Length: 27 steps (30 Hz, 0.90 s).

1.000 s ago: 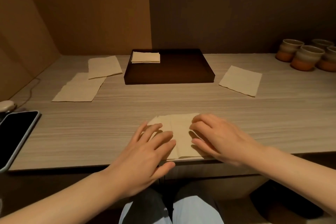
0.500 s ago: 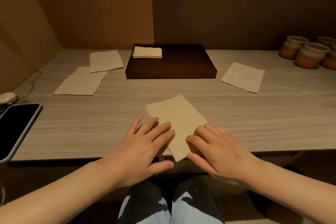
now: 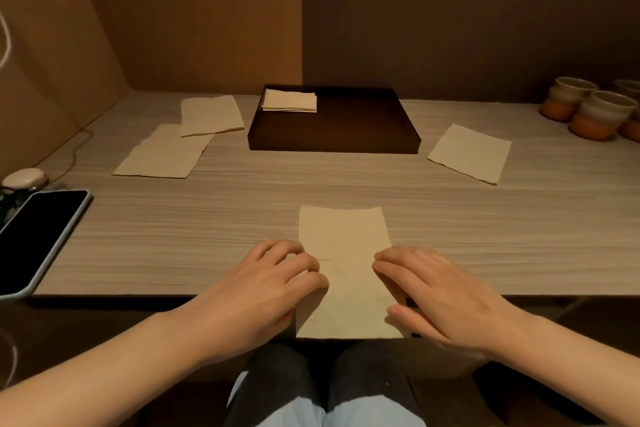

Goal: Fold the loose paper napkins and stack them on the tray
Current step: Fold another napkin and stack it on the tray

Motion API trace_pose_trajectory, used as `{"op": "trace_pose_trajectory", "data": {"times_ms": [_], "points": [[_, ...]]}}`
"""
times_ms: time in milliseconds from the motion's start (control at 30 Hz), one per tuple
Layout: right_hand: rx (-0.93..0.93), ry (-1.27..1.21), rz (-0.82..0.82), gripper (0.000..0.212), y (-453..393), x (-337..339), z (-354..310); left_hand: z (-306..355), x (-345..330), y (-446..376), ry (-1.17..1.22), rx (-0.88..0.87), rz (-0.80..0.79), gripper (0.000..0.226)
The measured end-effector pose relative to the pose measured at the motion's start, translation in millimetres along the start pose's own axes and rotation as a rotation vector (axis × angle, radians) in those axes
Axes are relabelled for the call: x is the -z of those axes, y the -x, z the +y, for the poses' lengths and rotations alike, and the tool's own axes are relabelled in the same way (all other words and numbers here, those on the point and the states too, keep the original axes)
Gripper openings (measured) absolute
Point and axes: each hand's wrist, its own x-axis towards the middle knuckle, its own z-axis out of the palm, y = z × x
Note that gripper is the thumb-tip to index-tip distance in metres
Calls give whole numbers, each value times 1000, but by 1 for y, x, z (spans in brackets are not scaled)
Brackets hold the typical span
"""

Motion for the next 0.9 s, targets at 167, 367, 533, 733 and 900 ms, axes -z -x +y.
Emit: {"op": "trace_pose_trajectory", "data": {"times_ms": [167,367,533,733,900], "points": [[66,-70,-40,53,6,0,4,-5,-4,4,58,65,47,52],[82,18,-60,72,4,10,10,-7,-9,6,138,70,108,38],[137,50,-50,69,1,7,16,-12,-15,12,126,74,92,46],[194,5,133,45,-5,-5,16,-8,-14,16,160,95,156,43],[136,-194,217,40,-13,-11,22,-8,-5,12,389,234,192,46]]}}
